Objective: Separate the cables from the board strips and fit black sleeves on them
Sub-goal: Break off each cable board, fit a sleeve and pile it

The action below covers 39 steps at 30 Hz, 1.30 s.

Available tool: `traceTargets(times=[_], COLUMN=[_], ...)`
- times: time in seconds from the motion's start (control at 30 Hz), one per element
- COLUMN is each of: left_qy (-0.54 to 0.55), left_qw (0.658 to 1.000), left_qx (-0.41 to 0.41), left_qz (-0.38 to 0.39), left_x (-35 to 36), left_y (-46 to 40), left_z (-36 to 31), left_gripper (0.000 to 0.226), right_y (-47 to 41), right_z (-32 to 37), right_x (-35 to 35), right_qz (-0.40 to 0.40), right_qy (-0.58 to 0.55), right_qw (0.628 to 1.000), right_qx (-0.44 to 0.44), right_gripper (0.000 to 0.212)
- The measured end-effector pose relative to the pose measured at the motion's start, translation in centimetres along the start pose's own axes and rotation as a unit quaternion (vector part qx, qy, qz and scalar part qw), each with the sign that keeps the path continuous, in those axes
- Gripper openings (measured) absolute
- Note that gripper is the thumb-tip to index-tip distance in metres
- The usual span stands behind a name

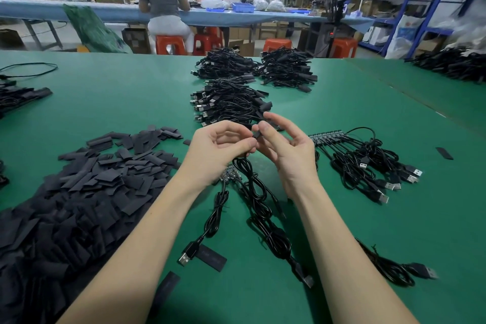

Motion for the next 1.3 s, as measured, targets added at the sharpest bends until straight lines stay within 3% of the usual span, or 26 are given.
traceTargets(times=[0.4, 0.5, 0.6, 0.77, 0.93, 1.07, 1.2, 1.3], left_qy=[0.014, -0.066, -0.048, -0.054, -0.158, -0.311, -0.511, -0.622], left_qw=[0.999, 0.993, 0.987, 0.992, 0.983, 0.94, 0.841, 0.766], left_qx=[-0.029, -0.094, -0.15, -0.111, 0.013, 0.109, 0.172, 0.161], left_qz=[-0.036, 0.001, 0.036, -0.018, -0.095, -0.086, -0.048, -0.021], left_x=[0.5, 0.8, 1.6, 1.5, 0.0, 0.1, 0.5, 0.2], left_y=[0.1, 0.2, 0.8, 0.4, -2.1, -5.9, -10.2, -12.5], left_z=[0.4, 1.5, 2.6, 1.6, -0.9, -2.2, -1.7, 0.0], left_gripper=[0.017, 0.035, 0.028, 0.026, 0.022, 0.018, 0.018, 0.021], right_y=[-0.4, -0.8, -1.0, -1.2, -1.2, -1.1, -1.0, -1.0], right_z=[0.1, 0.6, 0.9, 1.0, 0.2, -0.5, -0.9, -1.1], right_x=[-0.3, -1.3, -2.2, -3.4, -4.4, -4.1, -3.4, -2.9], right_qz=[-0.054, -0.113, -0.152, -0.175, -0.188, -0.165, -0.124, -0.098], right_qy=[0.004, -0.056, -0.095, -0.095, -0.027, 0.033, 0.062, 0.091], right_qw=[0.998, 0.992, 0.983, 0.98, 0.98, 0.981, 0.985, 0.984], right_qx=[-0.024, -0.027, -0.031, -0.015, 0.06, 0.092, 0.106, 0.115], right_gripper=[0.021, 0.02, 0.019, 0.021, 0.021, 0.017, 0.012, 0.013])
Point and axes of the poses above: each hand's wrist, its own y-axis away from the middle knuckle, its own x-axis out of the palm, z = x × y, the point moved 6 cm from there along -y, towards the middle knuckle, and after that the axes turned 1 degree about x, right-handed, at the moved point
